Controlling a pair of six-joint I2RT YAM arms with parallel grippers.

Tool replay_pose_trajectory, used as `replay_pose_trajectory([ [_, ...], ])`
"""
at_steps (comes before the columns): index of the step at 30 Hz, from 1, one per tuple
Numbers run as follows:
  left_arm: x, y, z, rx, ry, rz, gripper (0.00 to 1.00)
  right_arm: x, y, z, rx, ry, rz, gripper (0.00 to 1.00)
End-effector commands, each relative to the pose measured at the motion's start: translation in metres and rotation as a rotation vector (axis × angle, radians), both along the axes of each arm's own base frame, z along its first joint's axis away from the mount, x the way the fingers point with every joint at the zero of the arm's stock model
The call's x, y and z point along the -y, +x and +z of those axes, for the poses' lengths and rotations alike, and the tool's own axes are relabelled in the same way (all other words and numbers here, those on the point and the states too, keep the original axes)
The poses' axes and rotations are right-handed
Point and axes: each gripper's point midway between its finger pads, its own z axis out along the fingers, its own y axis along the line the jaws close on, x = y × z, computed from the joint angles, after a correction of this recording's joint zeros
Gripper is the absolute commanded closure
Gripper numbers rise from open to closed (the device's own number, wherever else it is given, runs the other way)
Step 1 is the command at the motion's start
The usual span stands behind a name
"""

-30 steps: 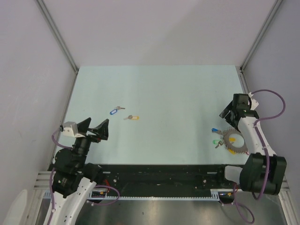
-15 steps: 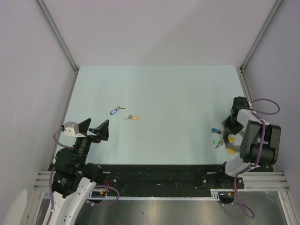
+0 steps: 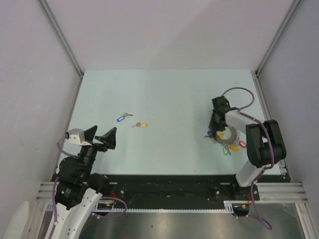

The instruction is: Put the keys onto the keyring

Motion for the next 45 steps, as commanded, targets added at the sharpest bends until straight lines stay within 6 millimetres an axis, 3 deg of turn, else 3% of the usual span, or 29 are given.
replay_pose_trajectory([
  [1, 0.002, -0.002, 0.014, 0.022, 0.029, -0.019, 0.00, -0.100, -0.040, -0.025, -0.140, 0.134, 0.347, 0.82],
  [2, 0.002, -0.001, 0.014, 0.019, 0.030, -0.017, 0.00, -0.128, -0.053, -0.029, -0.151, 0.138, 0.445, 0.82],
  [4, 0.003, 0.001, 0.012, 0.003, 0.036, -0.016, 0.00, -0.159, -0.070, -0.030, -0.161, 0.151, 0.600, 0.81],
  [6, 0.003, 0.002, 0.009, -0.010, 0.041, -0.015, 0.00, -0.193, -0.101, -0.036, -0.197, 0.107, 0.789, 0.80],
  [8, 0.004, 0.005, 0.006, -0.023, 0.048, -0.016, 0.00, -0.202, -0.127, -0.040, -0.244, 0.036, 0.951, 0.79],
  [9, 0.005, 0.005, 0.005, -0.028, 0.050, -0.016, 0.00, -0.217, -0.151, -0.040, -0.262, 0.020, 1.058, 0.78],
  [12, 0.006, 0.007, 0.003, -0.043, 0.059, -0.021, 0.00, -0.222, -0.188, -0.033, -0.307, -0.020, 1.207, 0.75],
  [14, 0.007, 0.009, 0.001, -0.051, 0.062, -0.024, 0.00, -0.215, -0.201, -0.026, -0.340, -0.048, 1.239, 0.71],
  [18, 0.008, 0.010, -0.001, -0.059, 0.067, -0.023, 0.00, -0.211, -0.203, 0.000, -0.290, -0.068, 1.233, 0.60],
  [21, 0.008, 0.012, -0.004, -0.072, 0.074, -0.021, 0.00, -0.218, -0.193, 0.036, -0.150, -0.028, 1.177, 0.51],
  [23, 0.008, 0.012, -0.004, -0.073, 0.074, -0.023, 0.00, -0.217, -0.184, 0.059, -0.060, -0.017, 1.117, 0.50],
  [26, 0.009, 0.013, -0.006, -0.081, 0.079, -0.024, 0.00, -0.201, -0.175, 0.069, -0.010, -0.049, 0.959, 0.50],
  [33, 0.010, 0.014, -0.007, -0.088, 0.083, -0.029, 0.00, -0.160, -0.185, 0.048, 0.008, -0.012, 0.730, 0.55],
  [39, 0.011, 0.015, -0.009, -0.099, 0.088, -0.034, 0.00, -0.164, -0.191, 0.038, 0.015, 0.097, 0.693, 0.59],
  [45, 0.011, 0.017, -0.012, -0.112, 0.094, -0.031, 0.00, -0.165, -0.193, 0.022, -0.029, 0.089, 0.683, 0.60],
])
